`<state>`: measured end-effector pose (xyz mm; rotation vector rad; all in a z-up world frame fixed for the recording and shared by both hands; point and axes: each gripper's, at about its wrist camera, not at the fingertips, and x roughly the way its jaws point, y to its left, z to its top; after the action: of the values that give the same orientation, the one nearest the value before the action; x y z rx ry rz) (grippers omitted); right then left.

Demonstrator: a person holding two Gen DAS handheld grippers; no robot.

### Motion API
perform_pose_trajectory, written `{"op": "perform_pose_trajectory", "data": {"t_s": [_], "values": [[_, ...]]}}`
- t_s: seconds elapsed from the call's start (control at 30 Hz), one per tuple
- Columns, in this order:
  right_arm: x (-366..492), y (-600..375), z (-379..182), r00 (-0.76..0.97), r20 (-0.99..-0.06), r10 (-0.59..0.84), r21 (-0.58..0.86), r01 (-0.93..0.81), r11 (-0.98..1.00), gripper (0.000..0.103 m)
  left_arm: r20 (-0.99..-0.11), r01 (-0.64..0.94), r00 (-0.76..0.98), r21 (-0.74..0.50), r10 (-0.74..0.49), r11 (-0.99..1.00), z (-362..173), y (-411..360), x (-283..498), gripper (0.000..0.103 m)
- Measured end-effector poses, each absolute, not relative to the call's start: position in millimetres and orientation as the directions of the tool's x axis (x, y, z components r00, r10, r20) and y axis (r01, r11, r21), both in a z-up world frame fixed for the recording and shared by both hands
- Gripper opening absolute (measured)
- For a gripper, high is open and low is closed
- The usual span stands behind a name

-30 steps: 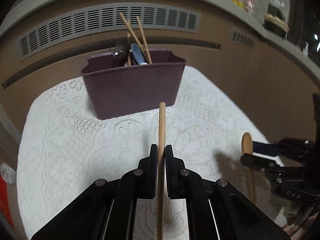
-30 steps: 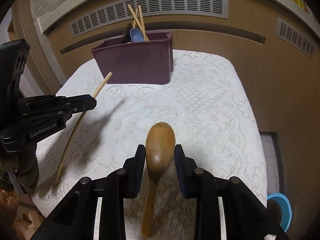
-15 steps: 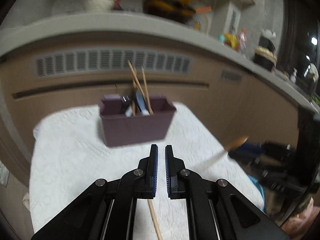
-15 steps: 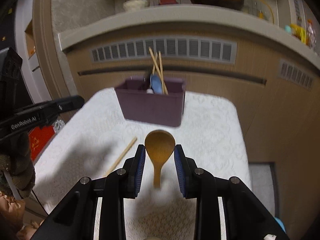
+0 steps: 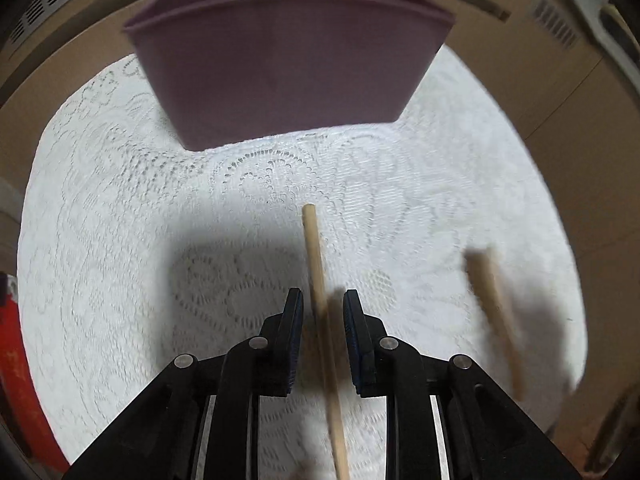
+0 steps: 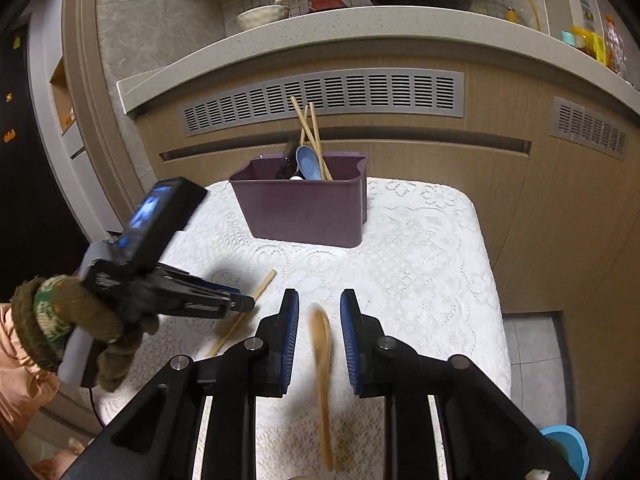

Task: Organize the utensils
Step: 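Carry the wooden spoon and chopstick above the caddy and lower them in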

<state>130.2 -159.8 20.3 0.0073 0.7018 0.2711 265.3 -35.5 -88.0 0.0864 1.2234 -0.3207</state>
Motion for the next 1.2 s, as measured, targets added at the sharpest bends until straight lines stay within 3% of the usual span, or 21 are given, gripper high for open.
{"op": "perform_pose_trajectory", "data": {"t_s": [0.17,0.23,0.27,0.4,0.63,0.77,0.8,0.83,1.2], "values": [[128,-158,7,0.697,-0.666,0.266,0.066,-0.301,0.951,0.026,-0.925,0.323,0.339,-0.058,-0.173,0.945,-91,-46,262,0.021],[132,-156,-9,0.668,-0.698,0.26,0.058,-0.308,0.949,0.037,-0.912,0.329,0.373,-0.043,-0.172,0.943,-92,-47,254,0.018],[137,-156,-20,0.652,-0.718,0.244,0.053,-0.298,0.953,0.043,-0.902,0.325,0.396,-0.04,-0.174,0.945,-91,-46,248,0.008],[156,-167,-54,0.6,-0.779,0.182,0.067,-0.209,0.976,0.056,-0.831,0.327,0.523,-0.011,-0.191,0.945,-88,-36,208,0.007],[193,-177,-81,0.535,-0.833,0.139,0.109,-0.088,0.99,0.056,-0.736,0.241,0.601,-0.205,-0.312,0.949,-73,13,167,0.007],[200,-152,-88,0.541,-0.84,0.046,-0.009,-0.098,0.995,0.054,-0.704,0.21,0.627,-0.258,-0.332,0.943,-61,39,160,0.007],[199,-147,-88,0.546,-0.837,0.035,-0.03,-0.11,0.993,0.045,-0.7,0.206,0.631,-0.265,-0.335,0.942,-59,44,162,0.007],[199,-145,-86,0.545,-0.837,0.046,-0.028,-0.127,0.992,0.03,-0.694,0.203,0.636,-0.273,-0.339,0.94,-57,48,162,0.007],[160,-139,-34,0.607,-0.769,0.201,0.06,-0.244,0.968,0.029,-0.55,0.269,0.744,-0.274,-0.38,0.923,1,48,140,0.007]]}}
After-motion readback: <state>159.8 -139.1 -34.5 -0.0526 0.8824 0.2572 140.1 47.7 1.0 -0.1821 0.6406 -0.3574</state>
